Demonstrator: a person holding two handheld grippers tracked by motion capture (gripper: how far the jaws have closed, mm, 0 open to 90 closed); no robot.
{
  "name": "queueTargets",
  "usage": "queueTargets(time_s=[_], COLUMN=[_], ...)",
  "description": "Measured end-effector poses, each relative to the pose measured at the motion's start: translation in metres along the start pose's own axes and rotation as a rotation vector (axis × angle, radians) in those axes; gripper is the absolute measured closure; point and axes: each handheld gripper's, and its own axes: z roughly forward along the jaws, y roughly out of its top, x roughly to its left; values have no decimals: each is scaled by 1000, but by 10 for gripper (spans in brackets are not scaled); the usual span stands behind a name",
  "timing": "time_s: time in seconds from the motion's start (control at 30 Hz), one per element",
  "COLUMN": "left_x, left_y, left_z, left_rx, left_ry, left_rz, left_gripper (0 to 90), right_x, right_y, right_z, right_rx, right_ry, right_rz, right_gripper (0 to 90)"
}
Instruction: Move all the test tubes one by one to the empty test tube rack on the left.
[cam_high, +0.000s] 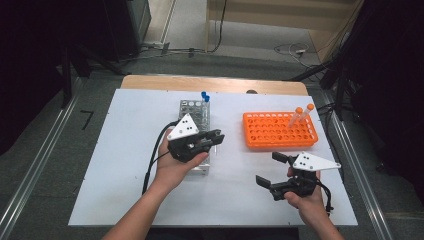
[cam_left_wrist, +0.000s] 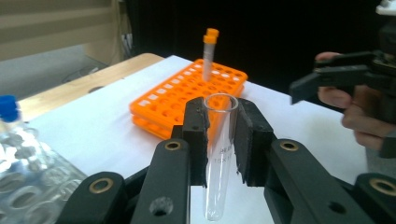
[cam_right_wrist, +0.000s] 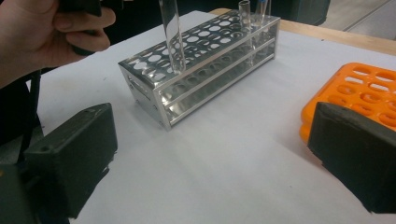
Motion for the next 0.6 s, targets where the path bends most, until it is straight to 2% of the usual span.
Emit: queueTargets(time_s=[0.27,0.4,0.6], left_x=[17,28,41], left_y=[7,9,11], left_z=[-1,-1,3], left_rx=[-5,-11,-6], left_ry=[47,77,120], left_rz=[2,-10,-11], left_gripper=[762,762,762], right_x=[-12,-19,-38], right_y=[-9,-16,-28], right_z=[-17,-27,-43], right_rx=[2,1,-5], right_ry=[-30,-51,-75], right_rz=[6,21,40], right_gripper=[0,0,0])
